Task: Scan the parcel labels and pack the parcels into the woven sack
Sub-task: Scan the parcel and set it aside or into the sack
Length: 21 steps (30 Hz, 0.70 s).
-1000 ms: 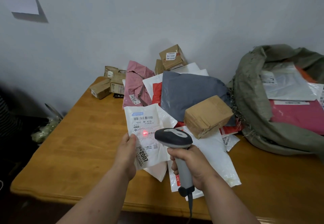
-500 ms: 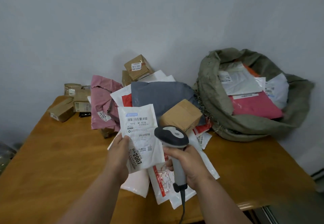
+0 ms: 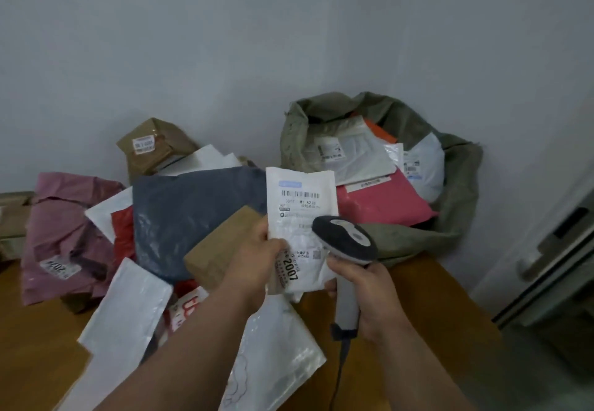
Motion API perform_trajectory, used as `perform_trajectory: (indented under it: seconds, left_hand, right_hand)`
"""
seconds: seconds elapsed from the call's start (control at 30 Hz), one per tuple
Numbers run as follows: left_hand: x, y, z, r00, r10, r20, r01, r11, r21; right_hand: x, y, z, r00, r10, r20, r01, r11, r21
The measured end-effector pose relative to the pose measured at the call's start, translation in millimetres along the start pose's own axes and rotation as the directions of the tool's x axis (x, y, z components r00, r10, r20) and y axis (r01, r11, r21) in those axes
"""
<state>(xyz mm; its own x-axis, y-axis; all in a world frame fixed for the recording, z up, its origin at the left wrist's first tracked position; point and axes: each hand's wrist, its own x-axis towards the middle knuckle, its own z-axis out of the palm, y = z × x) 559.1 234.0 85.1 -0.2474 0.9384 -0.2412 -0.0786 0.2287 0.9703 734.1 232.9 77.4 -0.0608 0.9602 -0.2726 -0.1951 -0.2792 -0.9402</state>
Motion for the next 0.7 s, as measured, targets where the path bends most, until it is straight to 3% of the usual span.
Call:
perform_trajectory:
  seconds: [0.1,0.2,0.4,0.5,0.6,0.7]
  left_hand:
    - [32.3,21.7,52.7,0.988,0.140,0.061,-0.143,0.988,0.055]
    - [66.1,48.4,90.4,0.982,0.183,0.044,-0.184,0.983,0.024]
    - [109.7,71.1,80.9,0.912,0.267,-0.310,-0.264,0.963,0.053]
    - [106.8,46.4,48.2,0.829,0.274,-0.487,-0.172,0.954,0.245]
    - [94.7,17.5,17.5,0.741,0.255,-0.621,0.017,0.918,0.397]
    - [78.4,-3.3,-6.6,0.642,0.225,-0.733,0.232,0.854,0.465]
  right_hand:
    - [41.1,-34.7,-36.1,0.996,-0.073,-0.050,0.074,0.997,0.011]
    - [89.0,-77.5,-56.9,0.988,-0.135,-0.079,0.136,0.991,0.007]
    - [176.2,-145.2,-49.2,0.983,-0.178,0.055,0.179,0.984,-0.011]
    - [187.5,-130.3,-44.9,0.984,-0.161,0.069,0.163,0.986,-0.024]
    - [181.2,-103.7,-32.9,0.986,-0.136,0.095,0.140,0.989,-0.038]
    - [164.2,-83.6,-9.3,0.966,-0.128,0.225,0.147,0.987,-0.068]
